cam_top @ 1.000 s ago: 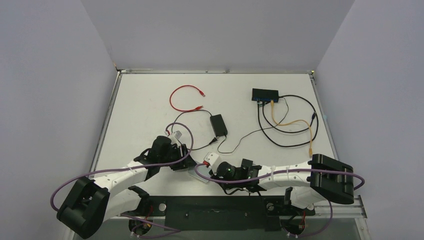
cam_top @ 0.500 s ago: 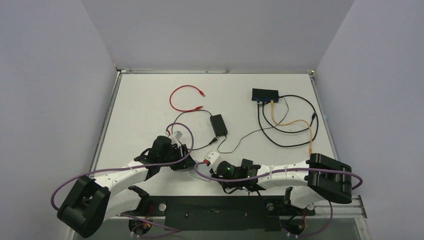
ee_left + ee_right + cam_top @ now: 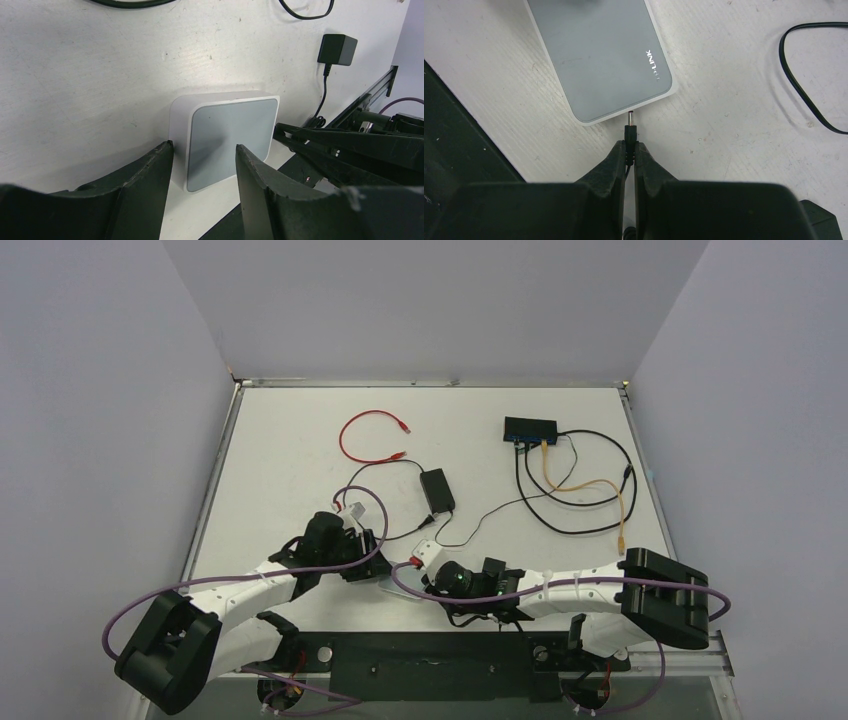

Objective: Insert the plug into the switch port
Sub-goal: Insert the power into the switch port.

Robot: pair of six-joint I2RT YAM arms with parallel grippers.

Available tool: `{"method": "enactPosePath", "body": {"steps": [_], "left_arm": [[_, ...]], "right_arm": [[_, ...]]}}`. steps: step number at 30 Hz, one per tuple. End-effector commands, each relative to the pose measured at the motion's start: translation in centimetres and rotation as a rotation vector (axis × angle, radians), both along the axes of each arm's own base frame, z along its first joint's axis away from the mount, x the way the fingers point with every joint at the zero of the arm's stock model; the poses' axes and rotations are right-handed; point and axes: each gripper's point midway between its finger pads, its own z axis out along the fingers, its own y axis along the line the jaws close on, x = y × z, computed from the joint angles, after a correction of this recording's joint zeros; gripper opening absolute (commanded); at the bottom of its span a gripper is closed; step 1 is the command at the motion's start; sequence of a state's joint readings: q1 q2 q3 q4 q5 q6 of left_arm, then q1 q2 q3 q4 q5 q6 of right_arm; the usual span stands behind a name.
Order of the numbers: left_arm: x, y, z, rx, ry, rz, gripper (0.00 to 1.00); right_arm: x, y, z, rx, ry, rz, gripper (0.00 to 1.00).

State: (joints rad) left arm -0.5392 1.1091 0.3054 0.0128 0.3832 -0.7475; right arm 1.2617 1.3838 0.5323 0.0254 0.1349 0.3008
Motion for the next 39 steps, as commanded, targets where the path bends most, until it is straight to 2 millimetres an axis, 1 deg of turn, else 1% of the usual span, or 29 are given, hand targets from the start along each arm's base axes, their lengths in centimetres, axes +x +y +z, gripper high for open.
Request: {"method": "enactPosePath", "body": {"steps": [1, 13, 29, 35, 39], "left_arm": [[0.5, -0.8, 1.0, -0.045, -0.042, -0.028, 0.46], [0.4, -0.7, 1.0, -0.043, -0.042, -0.026, 0.46], [0.3, -0.8, 1.0, -0.046, -0.038, -0.033, 0.46], [0.3, -0.8, 0.9, -0.045, -0.037, -0.040, 0.46], [0.2, -0.8, 0.8, -0.042, -0.033, -0.049, 0.46]], "right_arm": [[1.0, 0.8, 1.0, 0.057, -0.030, -0.037, 0.00], [1.5, 0.4, 0.7, 0.061, -0.027, -0.072, 0.00], [1.0, 1.8, 0.6, 0.087, -0.012, -0.027, 0.00], [0.9, 2.2, 0.9, 0.103, -0.022, -0.007, 0.00], [0.3, 2.5, 1.2, 0.119, -0.034, 0.031, 0.00]]}}
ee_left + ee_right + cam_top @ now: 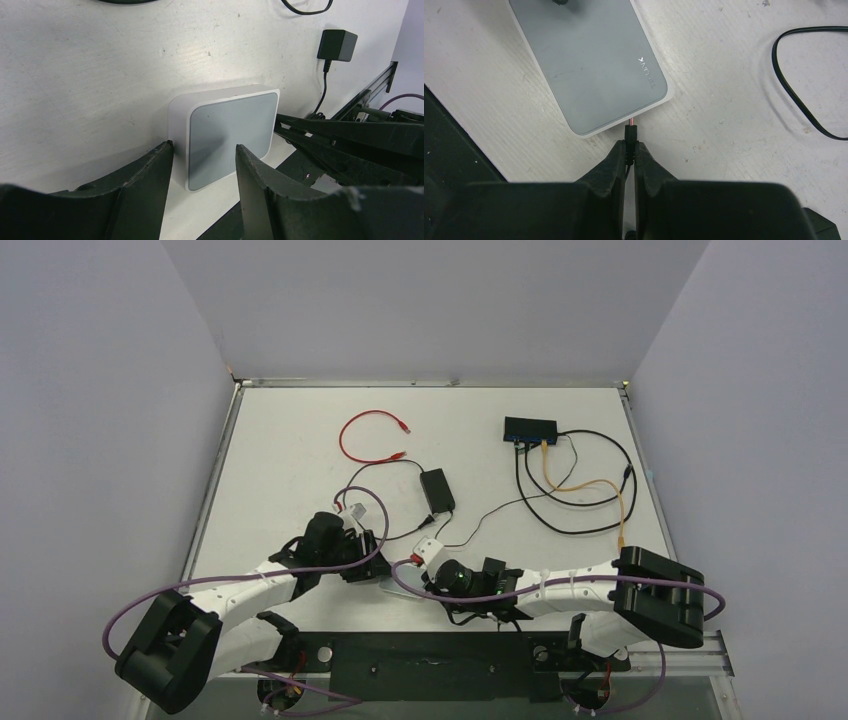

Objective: Insert the plug into the switch port
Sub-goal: Insert the power into the switch port.

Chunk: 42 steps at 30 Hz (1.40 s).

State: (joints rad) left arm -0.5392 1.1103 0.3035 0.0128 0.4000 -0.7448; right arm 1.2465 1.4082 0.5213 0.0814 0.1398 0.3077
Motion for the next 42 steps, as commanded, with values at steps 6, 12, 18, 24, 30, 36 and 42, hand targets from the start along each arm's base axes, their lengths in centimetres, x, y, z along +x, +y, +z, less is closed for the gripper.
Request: {"method": "enactPosePath", "body": {"steps": [6, 12, 18, 24, 30, 36, 42], "left_arm": [[0.2, -0.8, 0.6, -0.037, -0.032, -0.058, 0.46], [-0.2, -0.9, 0.6, -0.038, -0.027, -0.077, 0.44], [-0.7, -0.7, 0.0, -0.033, -0.014, -0.090, 0.41], [-1.3, -0.8, -0.3, -0.029, -0.008, -0.107, 0.37], [-1.7, -0.8, -0.5, -0.028, -0.008, -0.118, 0.35], [-1.9, -0.9, -0.5, -0.033, -0.013, -0.127, 0.34], [-2.3, -1.2, -0.4, -0.035, -0.016, -0.145, 0.33]], "right_arm": [[-1.2, 2.9, 2.3, 0.128, -0.059, 0.124, 0.00], [-1.4, 3.5, 2.8, 0.140, -0.087, 0.164, 0.00], [-0.8, 4.2, 3.4, 0.138, -0.114, 0.167, 0.00], [0.1, 5.1, 4.6, 0.138, -0.158, 0.158, 0.00], [0.5, 5.7, 5.1, 0.123, -0.170, 0.185, 0.00], [0.7, 6.1, 4.8, 0.123, -0.162, 0.208, 0.00], [1.2, 6.5, 4.8, 0.138, -0.168, 0.213, 0.00]]}}
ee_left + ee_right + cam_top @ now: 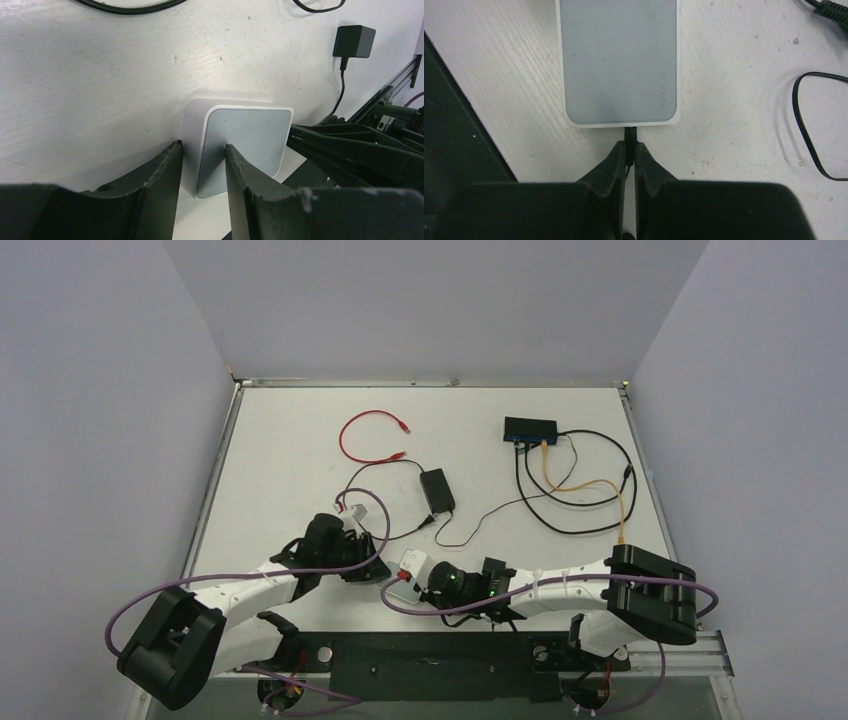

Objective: Insert the plug into the switch port
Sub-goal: Insert the power into the switch port.

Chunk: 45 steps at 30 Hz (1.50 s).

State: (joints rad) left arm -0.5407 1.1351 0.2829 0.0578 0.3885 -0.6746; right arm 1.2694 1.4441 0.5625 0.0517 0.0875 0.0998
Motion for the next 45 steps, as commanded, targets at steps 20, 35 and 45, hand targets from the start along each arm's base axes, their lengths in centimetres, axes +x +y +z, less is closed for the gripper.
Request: {"method": "enactPosePath", "body": {"steps": [20, 35, 45], "left_arm": [[-3.3, -2.4, 0.2, -0.044, 0.033, -0.145, 0.30], [-4.2, -2.6, 0.1, -0.052, 0.037, -0.163, 0.27], [-4.5, -2.8, 0.6, -0.070, 0.031, -0.170, 0.26]], "right_arm": [[3.6, 7.6, 7.6, 0.288, -0.098, 0.029, 0.00], [5.0, 9.1, 9.7, 0.323, -0.132, 0.041, 0.00], [5.4, 10.7, 11.1, 0.364, -0.125, 0.076, 0.00]]}}
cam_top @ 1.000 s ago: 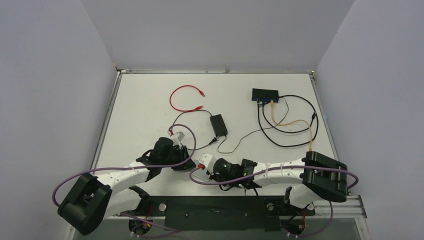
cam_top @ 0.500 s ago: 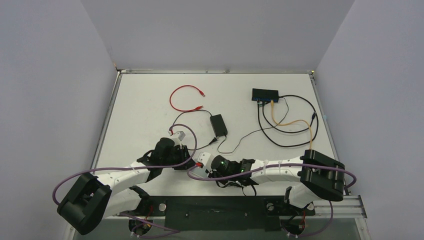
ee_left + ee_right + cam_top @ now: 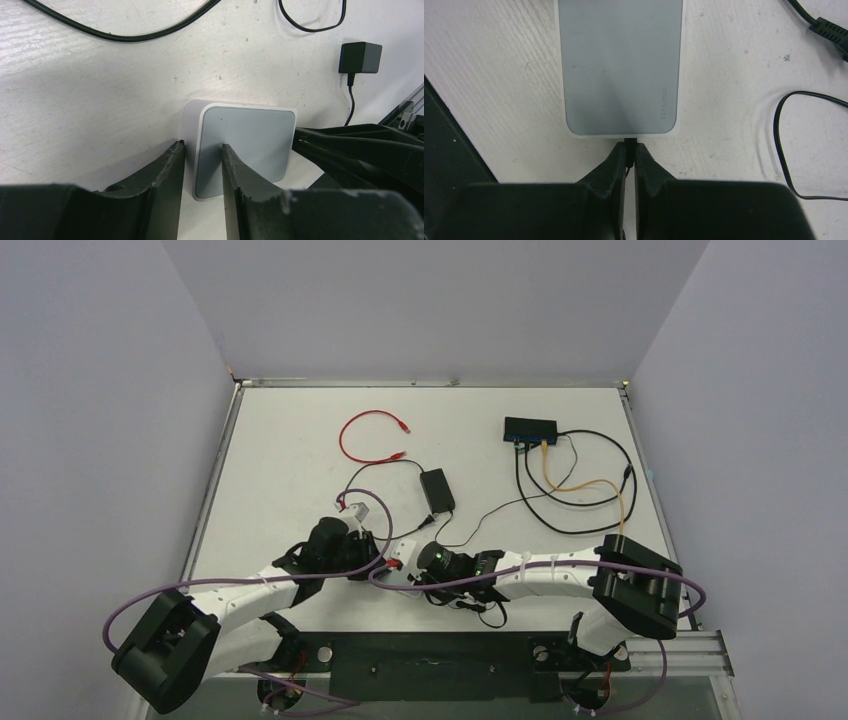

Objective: Insert the plug into the switch port
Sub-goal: Insert the power into the switch port.

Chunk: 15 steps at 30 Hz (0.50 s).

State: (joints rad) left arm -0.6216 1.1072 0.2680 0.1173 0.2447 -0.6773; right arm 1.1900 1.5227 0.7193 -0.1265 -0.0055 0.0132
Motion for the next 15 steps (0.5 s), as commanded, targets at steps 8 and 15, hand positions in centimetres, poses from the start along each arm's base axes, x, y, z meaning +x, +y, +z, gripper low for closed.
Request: {"method": "enactPosePath", "body": {"steps": [8, 15], "left_arm": [[-5.2, -2.1, 0.8, -0.095, 0.132, -0.176, 0.27], [-5.0, -0.9, 0.4, -0.043, 0.134, -0.114, 0.28]], "right_arm": [[3.4, 8.7, 8.7, 0.388, -0.103, 0.095, 0.00], [2.2, 6.2, 5.3, 0.283, 0.001, 0.108, 0.10]]}}
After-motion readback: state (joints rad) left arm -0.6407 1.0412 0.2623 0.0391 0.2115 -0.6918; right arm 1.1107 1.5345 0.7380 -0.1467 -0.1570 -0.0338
